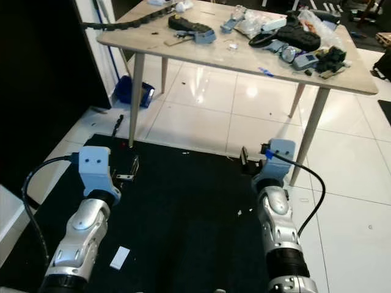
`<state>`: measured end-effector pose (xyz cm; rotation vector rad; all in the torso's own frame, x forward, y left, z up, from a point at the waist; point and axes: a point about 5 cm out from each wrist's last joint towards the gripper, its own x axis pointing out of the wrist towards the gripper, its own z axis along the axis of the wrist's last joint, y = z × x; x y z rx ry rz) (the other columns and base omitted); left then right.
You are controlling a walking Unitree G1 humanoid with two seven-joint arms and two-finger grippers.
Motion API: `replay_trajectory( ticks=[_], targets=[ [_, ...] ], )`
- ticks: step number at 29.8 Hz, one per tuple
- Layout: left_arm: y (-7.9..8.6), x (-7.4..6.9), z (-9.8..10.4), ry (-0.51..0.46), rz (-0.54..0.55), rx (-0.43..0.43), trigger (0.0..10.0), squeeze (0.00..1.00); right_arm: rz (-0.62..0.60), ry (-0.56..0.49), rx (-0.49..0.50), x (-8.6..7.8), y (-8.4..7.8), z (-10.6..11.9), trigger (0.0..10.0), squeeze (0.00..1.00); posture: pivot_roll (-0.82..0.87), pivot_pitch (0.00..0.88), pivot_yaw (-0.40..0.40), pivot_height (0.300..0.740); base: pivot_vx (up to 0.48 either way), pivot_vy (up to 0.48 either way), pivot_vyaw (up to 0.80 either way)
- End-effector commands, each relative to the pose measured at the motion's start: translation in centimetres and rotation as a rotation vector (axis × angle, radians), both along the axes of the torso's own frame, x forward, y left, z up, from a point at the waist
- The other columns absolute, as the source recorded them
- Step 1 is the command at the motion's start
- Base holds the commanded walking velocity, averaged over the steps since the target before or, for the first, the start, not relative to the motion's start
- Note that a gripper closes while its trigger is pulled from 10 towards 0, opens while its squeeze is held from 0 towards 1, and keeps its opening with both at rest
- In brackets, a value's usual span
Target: Picking trash to rubbish bin
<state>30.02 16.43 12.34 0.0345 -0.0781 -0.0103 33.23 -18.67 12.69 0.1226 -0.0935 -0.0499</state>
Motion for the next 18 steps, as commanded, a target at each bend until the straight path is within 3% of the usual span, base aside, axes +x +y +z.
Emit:
replay_trajectory(
  ticks=[1, 6, 10, 18],
  targets=[
    [0.09, -0.15, -0.22, 0.013, 0.003, -0.001, 10.0, 0.0, 0.004, 0.017, 0.003, -0.22, 0.3, -0.49, 10.0, 0.0, 0.02, 0.112, -0.046, 0.74, 0.296, 0.0, 0.0],
    [0.08, -0.06, -0.21, 0.013, 0.002, 0.0, 10.0, 0.0, 0.0, 0.022, 0.005, -0.21, 0.25, -0.54, 10.0, 0.0, 0.02, 0.11, -0.044, 0.74, 0.296, 0.0, 0.0],
    [-0.01, -0.05, -0.17, 0.011, -0.005, 0.001, 10.0, 0.0, 0.002, 0.023, 0.0, -0.23, 0.19, -0.56, 10.0, 0.0, 0.02, 0.107, -0.045, 0.74, 0.296, 0.0, -0.68],
    [0.07, -0.1, -0.21, 0.011, -0.002, 0.001, 10.0, 0.0, 0.008, 0.019, -0.008, -0.21, 0.27, -0.51, 10.0, 0.0, 0.02, 0.106, -0.045, 0.74, 0.296, 0.0, 0.0]
  ],
)
